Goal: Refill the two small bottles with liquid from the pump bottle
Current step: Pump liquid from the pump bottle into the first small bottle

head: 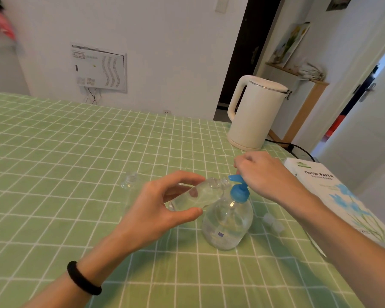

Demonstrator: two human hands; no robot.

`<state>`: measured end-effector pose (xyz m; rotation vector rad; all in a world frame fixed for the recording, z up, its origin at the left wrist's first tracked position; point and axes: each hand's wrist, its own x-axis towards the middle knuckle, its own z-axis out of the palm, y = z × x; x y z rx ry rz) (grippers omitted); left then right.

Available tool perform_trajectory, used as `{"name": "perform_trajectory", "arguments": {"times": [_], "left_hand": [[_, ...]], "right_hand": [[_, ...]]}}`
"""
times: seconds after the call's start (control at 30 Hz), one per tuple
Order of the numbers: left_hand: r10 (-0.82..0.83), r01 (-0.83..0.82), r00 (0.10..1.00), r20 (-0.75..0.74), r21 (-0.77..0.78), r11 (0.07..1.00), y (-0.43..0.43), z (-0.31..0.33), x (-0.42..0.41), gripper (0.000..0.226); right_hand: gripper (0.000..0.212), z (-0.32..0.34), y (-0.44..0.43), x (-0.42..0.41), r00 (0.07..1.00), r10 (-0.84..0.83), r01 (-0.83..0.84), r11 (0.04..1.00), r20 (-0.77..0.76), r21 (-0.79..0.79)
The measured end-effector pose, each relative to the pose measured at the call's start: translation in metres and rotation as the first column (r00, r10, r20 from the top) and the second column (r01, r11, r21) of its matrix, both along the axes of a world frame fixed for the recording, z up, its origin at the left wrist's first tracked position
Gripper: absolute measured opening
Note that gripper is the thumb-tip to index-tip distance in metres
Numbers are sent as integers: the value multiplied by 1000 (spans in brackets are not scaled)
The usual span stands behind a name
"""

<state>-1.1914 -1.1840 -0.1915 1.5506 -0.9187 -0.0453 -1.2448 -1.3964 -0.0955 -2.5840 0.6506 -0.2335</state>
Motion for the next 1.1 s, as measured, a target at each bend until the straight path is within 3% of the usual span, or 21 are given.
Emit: {"name": "perform_trajectory", "arguments": {"times": [0.2,1.1], "left_hand": [[-35,34,997,-62,-24,999,-6,-6,0,51],[-54,49,997,-54,-92,995,-6,-5,-2,48]], "right_hand": [[51,-2,1,3,1000,0,1,1000,-12,25],[45,-1,-5,6,1000,17,-18,1000,-16,-19]]}}
